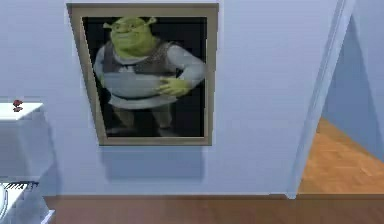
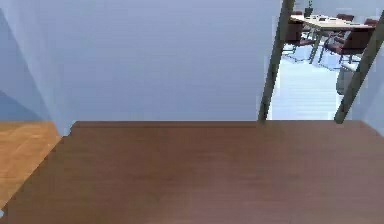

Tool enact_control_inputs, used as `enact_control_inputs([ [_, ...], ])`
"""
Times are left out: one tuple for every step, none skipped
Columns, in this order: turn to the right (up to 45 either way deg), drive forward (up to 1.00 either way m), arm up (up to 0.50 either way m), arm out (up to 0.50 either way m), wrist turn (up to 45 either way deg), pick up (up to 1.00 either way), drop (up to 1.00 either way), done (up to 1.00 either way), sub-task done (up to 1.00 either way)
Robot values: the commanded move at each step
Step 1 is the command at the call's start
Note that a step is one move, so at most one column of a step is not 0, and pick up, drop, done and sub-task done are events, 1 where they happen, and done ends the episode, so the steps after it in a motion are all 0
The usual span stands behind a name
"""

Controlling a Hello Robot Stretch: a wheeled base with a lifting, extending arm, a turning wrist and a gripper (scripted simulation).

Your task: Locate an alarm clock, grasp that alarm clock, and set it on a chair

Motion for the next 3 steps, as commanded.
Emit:
enact_control_inputs([
  [45.0,0.00,0.00,0.00,0.0,0.00,0.00,0.00,0.00],
  [12.0,0.00,0.00,0.00,0.0,0.00,0.00,0.00,0.00],
  [0.0,1.00,0.00,0.00,0.0,0.00,0.00,0.00,0.00],
])
